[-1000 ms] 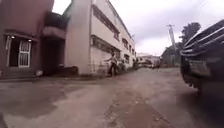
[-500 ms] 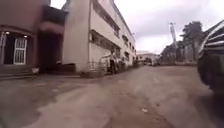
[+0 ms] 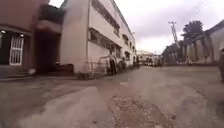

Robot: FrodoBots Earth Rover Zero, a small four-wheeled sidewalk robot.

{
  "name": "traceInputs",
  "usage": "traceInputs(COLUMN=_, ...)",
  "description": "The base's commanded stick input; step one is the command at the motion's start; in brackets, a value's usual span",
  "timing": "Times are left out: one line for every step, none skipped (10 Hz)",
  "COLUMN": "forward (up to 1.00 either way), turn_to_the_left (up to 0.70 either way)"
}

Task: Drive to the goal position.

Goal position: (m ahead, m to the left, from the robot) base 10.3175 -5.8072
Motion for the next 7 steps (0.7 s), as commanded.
traceInputs(forward=0.85, turn_to_the_left=-0.34)
traceInputs(forward=0.85, turn_to_the_left=-0.34)
traceInputs(forward=0.85, turn_to_the_left=-0.34)
traceInputs(forward=0.85, turn_to_the_left=-0.34)
traceInputs(forward=0.85, turn_to_the_left=-0.30)
traceInputs(forward=0.85, turn_to_the_left=-0.19)
traceInputs(forward=0.85, turn_to_the_left=-0.07)
